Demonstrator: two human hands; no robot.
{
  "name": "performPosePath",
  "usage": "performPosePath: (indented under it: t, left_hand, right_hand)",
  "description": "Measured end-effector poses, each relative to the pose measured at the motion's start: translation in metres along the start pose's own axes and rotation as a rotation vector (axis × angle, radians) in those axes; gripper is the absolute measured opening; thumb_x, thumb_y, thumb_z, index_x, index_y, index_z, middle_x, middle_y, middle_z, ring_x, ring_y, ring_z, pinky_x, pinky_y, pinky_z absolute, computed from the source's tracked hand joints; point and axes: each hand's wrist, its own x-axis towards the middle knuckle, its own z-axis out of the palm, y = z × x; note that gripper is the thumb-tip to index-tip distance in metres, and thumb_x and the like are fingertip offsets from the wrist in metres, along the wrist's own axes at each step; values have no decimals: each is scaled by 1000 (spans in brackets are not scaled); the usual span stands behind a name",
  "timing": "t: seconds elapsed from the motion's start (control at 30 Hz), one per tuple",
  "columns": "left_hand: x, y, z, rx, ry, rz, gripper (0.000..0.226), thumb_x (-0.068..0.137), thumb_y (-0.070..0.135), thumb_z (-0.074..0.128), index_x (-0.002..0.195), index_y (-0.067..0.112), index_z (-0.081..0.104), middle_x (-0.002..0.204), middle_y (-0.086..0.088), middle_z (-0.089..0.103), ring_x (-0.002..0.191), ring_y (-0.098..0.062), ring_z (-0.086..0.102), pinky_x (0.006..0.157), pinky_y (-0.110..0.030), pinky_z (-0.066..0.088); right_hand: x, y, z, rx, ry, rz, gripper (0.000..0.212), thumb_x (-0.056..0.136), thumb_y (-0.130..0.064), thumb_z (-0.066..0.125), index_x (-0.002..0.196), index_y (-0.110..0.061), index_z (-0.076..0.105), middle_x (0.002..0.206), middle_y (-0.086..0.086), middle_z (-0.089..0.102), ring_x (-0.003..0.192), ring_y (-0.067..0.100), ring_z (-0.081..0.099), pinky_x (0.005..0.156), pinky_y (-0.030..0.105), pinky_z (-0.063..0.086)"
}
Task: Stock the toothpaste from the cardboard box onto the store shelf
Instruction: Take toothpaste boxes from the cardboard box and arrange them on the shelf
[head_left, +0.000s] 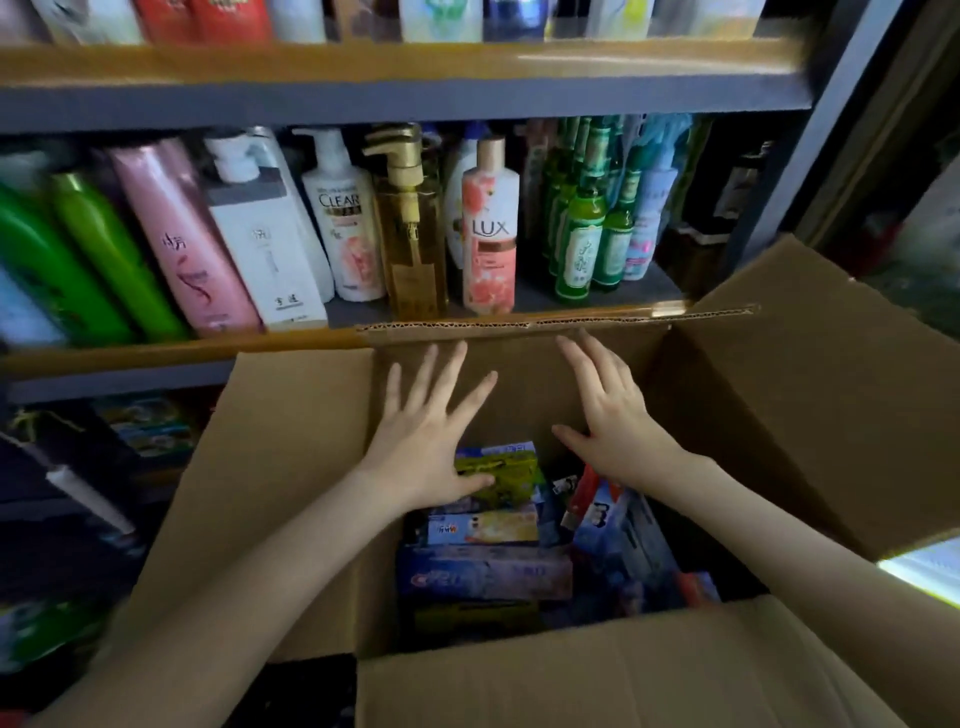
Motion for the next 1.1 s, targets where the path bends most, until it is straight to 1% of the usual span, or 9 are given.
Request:
performPosePath:
  t: [0.13,0.33,0.53,0.73,0.83,0.9,0.97,1.03,1.1]
  left_hand:
    - [11,2,2,40,11,-71,107,78,77,49,150,35,-20,151,-6,-41,141,-34,-32,114,-61,-9]
    - [36,-6,2,132,27,-147,99,84,69,48,151,34,-15,154,-5,-35,143,-35,-27,114,-59,-10]
    - [53,-9,14,154,102,-149,95,85,61,52,154,31,-6,159,-10,-23,145,-39,-19,114,-59,-5]
    - [60,-11,18,197,103,-140,97,85,65,50,152,32,-12,158,-10,-25,144,-40,-20,114,-59,-7]
    - [65,-20,17,242,104,-119,97,84,66,51,153,31,-7,159,-8,-21,145,-39,-17,113,-60,-8]
    - [67,-30,19,252,112,-89,98,80,66,57,154,30,2,160,-7,-15,147,-38,-10,113,-60,-6]
    - [66,-39,24,257,123,-51,101,73,63,66,154,28,16,162,-7,-2,147,-38,0,113,-61,2]
    - [64,-47,31,270,146,-28,104,68,59,73,152,25,24,161,-9,8,147,-37,8,113,-62,9]
    - [63,-49,34,280,151,-17,105,68,57,75,153,25,22,161,-8,3,147,-36,6,113,-62,7]
  right_hand:
    - [21,10,-1,-52,33,-85,91,85,-23,67,153,-17,6,159,11,4,146,30,5,115,48,18]
    - [35,26,5,-107,-16,-147,91,90,-23,61,152,-25,-6,160,7,-11,147,25,-9,117,45,6]
    - [27,54,14,-146,-88,-116,92,89,-22,61,153,-25,-5,160,7,-9,147,25,-8,117,43,2]
    - [40,57,24,-208,-102,-117,94,90,-25,61,152,-27,-10,160,7,-12,147,25,-10,116,43,1]
    - [51,51,27,-228,-86,-151,95,89,-24,61,152,-27,-9,160,7,-11,147,25,-8,116,43,2]
    - [57,49,30,-237,-85,-173,95,87,-24,63,153,-26,-5,160,8,-7,147,26,-5,117,44,4]
    - [62,48,36,-246,-97,-195,94,86,-24,64,153,-25,-2,160,9,-4,147,27,-2,117,45,6]
    - [64,47,44,-245,-118,-220,93,86,-24,65,153,-24,0,160,10,-2,147,28,0,116,45,7]
    - [63,45,55,-237,-148,-256,91,87,-24,64,153,-22,2,160,10,2,147,29,4,116,46,11]
